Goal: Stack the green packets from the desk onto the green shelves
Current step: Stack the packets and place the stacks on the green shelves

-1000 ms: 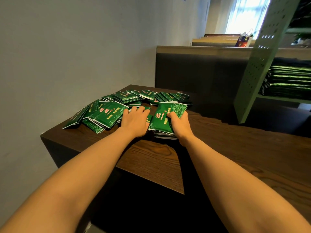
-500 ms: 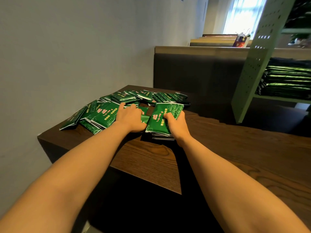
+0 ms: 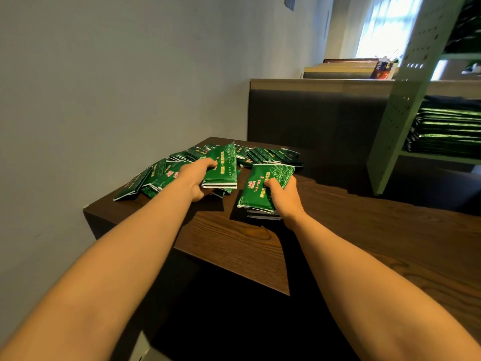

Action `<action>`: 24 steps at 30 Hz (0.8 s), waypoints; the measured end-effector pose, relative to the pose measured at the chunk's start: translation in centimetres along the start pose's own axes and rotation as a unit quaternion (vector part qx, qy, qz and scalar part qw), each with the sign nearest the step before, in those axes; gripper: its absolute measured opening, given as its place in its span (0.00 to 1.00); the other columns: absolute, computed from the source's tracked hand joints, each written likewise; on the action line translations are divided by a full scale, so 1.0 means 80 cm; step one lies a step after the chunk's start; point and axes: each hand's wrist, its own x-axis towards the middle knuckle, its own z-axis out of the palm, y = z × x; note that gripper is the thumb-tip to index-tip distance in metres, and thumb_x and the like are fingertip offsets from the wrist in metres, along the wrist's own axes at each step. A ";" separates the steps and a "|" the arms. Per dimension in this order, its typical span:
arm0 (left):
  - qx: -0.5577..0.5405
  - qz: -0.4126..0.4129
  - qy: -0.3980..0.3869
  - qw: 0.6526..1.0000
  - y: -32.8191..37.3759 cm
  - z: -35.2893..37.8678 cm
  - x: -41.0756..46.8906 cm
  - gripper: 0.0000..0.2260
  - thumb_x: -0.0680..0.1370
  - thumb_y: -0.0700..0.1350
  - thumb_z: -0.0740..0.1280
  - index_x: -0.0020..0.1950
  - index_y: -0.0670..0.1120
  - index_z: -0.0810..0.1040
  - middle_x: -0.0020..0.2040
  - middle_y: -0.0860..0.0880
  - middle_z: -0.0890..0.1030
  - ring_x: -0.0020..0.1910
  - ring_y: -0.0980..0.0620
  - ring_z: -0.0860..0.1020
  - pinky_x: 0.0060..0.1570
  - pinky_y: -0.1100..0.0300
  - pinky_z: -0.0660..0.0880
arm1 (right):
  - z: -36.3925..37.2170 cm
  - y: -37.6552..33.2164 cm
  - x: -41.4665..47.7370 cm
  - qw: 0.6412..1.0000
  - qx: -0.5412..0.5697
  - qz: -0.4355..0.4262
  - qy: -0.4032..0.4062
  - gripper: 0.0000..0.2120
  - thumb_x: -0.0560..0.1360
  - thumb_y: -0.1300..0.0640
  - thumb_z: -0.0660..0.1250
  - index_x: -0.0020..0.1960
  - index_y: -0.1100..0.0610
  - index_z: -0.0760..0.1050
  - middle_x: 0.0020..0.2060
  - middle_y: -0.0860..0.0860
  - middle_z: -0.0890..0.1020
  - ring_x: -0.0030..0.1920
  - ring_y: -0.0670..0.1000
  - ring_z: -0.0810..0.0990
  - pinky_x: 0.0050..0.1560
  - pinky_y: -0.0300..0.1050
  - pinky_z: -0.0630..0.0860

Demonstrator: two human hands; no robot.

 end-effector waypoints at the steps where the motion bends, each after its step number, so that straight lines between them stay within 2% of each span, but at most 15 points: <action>1: -0.017 -0.005 -0.020 1.000 -0.001 0.003 -0.005 0.22 0.65 0.44 0.79 0.57 0.43 0.80 0.54 0.42 0.84 0.45 0.45 0.84 0.36 0.55 0.82 | 0.000 0.000 0.000 1.000 0.002 0.001 -0.002 0.22 0.80 0.52 0.66 0.70 0.54 0.63 0.51 0.47 0.77 0.51 0.48 0.78 0.55 0.51 0.75; 3: 0.004 0.015 -0.050 0.999 -0.010 0.014 -0.021 0.09 0.73 0.42 0.75 0.52 0.42 0.81 0.47 0.43 0.84 0.40 0.48 0.84 0.31 0.59 0.81 | -0.001 0.000 -0.001 1.000 0.008 0.003 -0.005 0.22 0.80 0.52 0.67 0.70 0.55 0.64 0.54 0.49 0.78 0.51 0.48 0.79 0.56 0.51 0.75; 5: 0.060 0.054 -0.080 0.993 -0.025 0.027 -0.029 0.05 0.74 0.41 0.74 0.49 0.43 0.81 0.47 0.42 0.84 0.41 0.48 0.83 0.35 0.58 0.82 | -0.002 -0.003 -0.003 1.000 0.020 0.003 -0.003 0.24 0.81 0.47 0.67 0.72 0.54 0.64 0.60 0.50 0.77 0.57 0.50 0.79 0.61 0.52 0.75; 7: 0.114 0.103 -0.107 0.982 -0.040 0.039 -0.035 0.05 0.75 0.41 0.74 0.49 0.42 0.82 0.47 0.42 0.85 0.42 0.47 0.83 0.39 0.57 0.81 | -0.004 -0.006 -0.005 1.000 0.028 -0.001 -0.007 0.29 0.82 0.41 0.65 0.76 0.55 0.62 0.64 0.48 0.74 0.61 0.49 0.74 0.63 0.49 0.70; 10: 0.161 0.162 -0.098 0.969 -0.057 0.055 -0.035 0.09 0.74 0.44 0.75 0.52 0.42 0.81 0.49 0.44 0.85 0.45 0.49 0.84 0.46 0.58 0.81 | -0.007 -0.012 -0.009 0.998 0.044 -0.003 -0.038 0.33 0.83 0.38 0.60 0.80 0.56 0.59 0.64 0.48 0.70 0.61 0.46 0.68 0.61 0.44 0.65; 12: 0.151 0.172 -0.086 0.970 -0.063 0.064 -0.038 0.11 0.74 0.45 0.76 0.52 0.42 0.80 0.49 0.43 0.85 0.47 0.48 0.84 0.50 0.53 0.81 | -0.006 -0.013 -0.009 0.998 0.048 0.005 -0.042 0.29 0.82 0.39 0.63 0.76 0.55 0.62 0.67 0.49 0.72 0.61 0.46 0.72 0.62 0.46 0.69; 14: 0.128 0.151 -0.086 0.976 -0.064 0.068 -0.039 0.12 0.74 0.45 0.76 0.53 0.42 0.79 0.51 0.41 0.85 0.50 0.45 0.84 0.53 0.49 0.81 | -0.007 -0.012 -0.009 0.998 0.053 0.015 -0.043 0.22 0.81 0.44 0.68 0.68 0.53 0.65 0.66 0.53 0.77 0.60 0.50 0.79 0.64 0.52 0.76; 16: 0.099 0.112 -0.113 0.982 -0.060 0.071 -0.046 0.15 0.75 0.46 0.74 0.58 0.41 0.78 0.57 0.41 0.83 0.52 0.45 0.82 0.48 0.52 0.81 | -0.007 -0.011 -0.008 0.996 0.063 0.017 -0.057 0.19 0.78 0.50 0.71 0.64 0.54 0.68 0.61 0.55 0.80 0.58 0.54 0.82 0.64 0.56 0.78; 17: 0.088 0.090 -0.122 0.985 -0.058 0.072 -0.053 0.17 0.77 0.48 0.73 0.61 0.42 0.78 0.60 0.44 0.82 0.54 0.47 0.80 0.46 0.55 0.78 | -0.006 -0.011 -0.007 0.996 0.064 0.016 -0.061 0.21 0.76 0.50 0.72 0.64 0.54 0.69 0.59 0.55 0.81 0.58 0.56 0.83 0.64 0.57 0.79; 19: 0.088 0.065 -0.106 0.988 -0.059 0.071 -0.054 0.18 0.79 0.54 0.68 0.65 0.47 0.76 0.60 0.53 0.76 0.58 0.51 0.74 0.53 0.56 0.70 | -0.004 -0.014 -0.009 0.997 0.048 0.011 -0.066 0.30 0.67 0.47 0.72 0.66 0.55 0.70 0.60 0.56 0.82 0.58 0.56 0.84 0.62 0.58 0.80; 20: 0.094 0.076 -0.089 0.989 -0.061 0.068 -0.049 0.17 0.80 0.57 0.66 0.63 0.49 0.77 0.58 0.53 0.76 0.57 0.51 0.73 0.57 0.53 0.69 | -0.003 -0.012 -0.008 0.997 0.040 0.007 -0.064 0.34 0.64 0.46 0.72 0.67 0.56 0.71 0.60 0.56 0.82 0.57 0.56 0.84 0.61 0.58 0.80; 22: 0.119 0.143 -0.030 0.982 -0.064 0.055 -0.041 0.14 0.81 0.57 0.63 0.52 0.47 0.78 0.50 0.52 0.79 0.50 0.50 0.75 0.53 0.54 0.70 | -0.003 -0.009 -0.004 0.998 0.031 0.005 -0.055 0.36 0.63 0.45 0.72 0.68 0.57 0.70 0.60 0.56 0.82 0.57 0.56 0.84 0.59 0.56 0.81; 24: 0.180 0.231 0.042 0.955 -0.069 0.033 -0.030 0.12 0.81 0.53 0.63 0.47 0.45 0.77 0.42 0.50 0.79 0.41 0.49 0.76 0.45 0.55 0.72 | -0.002 -0.009 -0.003 0.998 0.030 0.014 -0.049 0.30 0.69 0.48 0.71 0.68 0.58 0.69 0.61 0.57 0.81 0.57 0.56 0.84 0.58 0.54 0.81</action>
